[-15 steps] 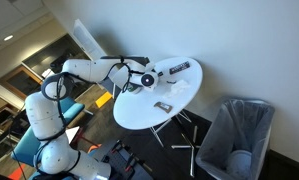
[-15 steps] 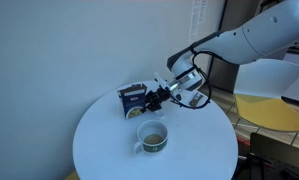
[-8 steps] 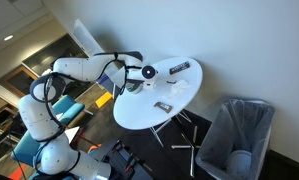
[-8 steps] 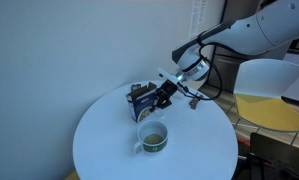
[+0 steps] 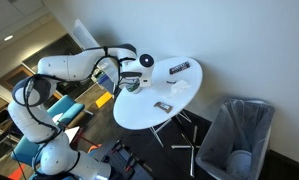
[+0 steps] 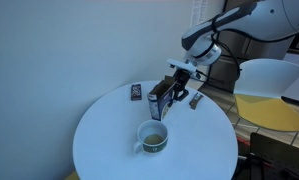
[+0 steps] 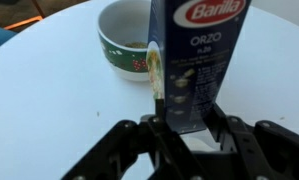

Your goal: Pour the contents of the box into the cup, then mix it with the spoon

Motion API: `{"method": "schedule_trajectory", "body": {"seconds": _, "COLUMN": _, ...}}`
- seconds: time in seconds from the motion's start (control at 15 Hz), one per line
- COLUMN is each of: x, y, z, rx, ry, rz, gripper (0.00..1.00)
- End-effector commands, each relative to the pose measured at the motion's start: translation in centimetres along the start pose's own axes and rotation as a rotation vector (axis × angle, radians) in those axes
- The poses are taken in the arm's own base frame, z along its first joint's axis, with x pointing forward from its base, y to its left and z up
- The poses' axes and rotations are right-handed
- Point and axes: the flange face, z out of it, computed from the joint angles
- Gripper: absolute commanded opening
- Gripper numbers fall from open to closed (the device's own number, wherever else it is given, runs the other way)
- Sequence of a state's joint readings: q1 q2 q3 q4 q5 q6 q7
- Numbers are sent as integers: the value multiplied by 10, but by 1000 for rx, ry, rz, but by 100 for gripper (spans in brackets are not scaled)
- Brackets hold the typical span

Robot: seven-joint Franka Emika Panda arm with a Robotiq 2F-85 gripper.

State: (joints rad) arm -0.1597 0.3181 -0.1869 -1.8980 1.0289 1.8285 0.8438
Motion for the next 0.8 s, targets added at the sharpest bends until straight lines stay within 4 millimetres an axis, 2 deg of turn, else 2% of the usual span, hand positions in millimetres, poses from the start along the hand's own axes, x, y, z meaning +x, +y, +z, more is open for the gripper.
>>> {"method": "schedule_trajectory", "body": {"seconds": 0.0, "x": -2, "y": 2, "z": -6, "rx": -16, "ry": -10, "rz": -3, "gripper": 44}}
{"method": "schedule_trajectory", "body": {"seconds": 0.2, "x": -2, "y": 5, "z": -13, "rx": -20, "ry": -17, "rz": -3, "gripper": 44}}
{"method": "schedule_trajectory", "body": {"seconds": 0.27, "x": -3, "y": 2, "z": -15, "rx": 5, "ry": 47, "rz": -17, "gripper": 19}}
{"method": "schedule_trajectory", "body": {"seconds": 0.73, "x": -19, "y": -8, "z": -69, "rx": 82, "ry": 443, "rz": -156, "gripper": 19}}
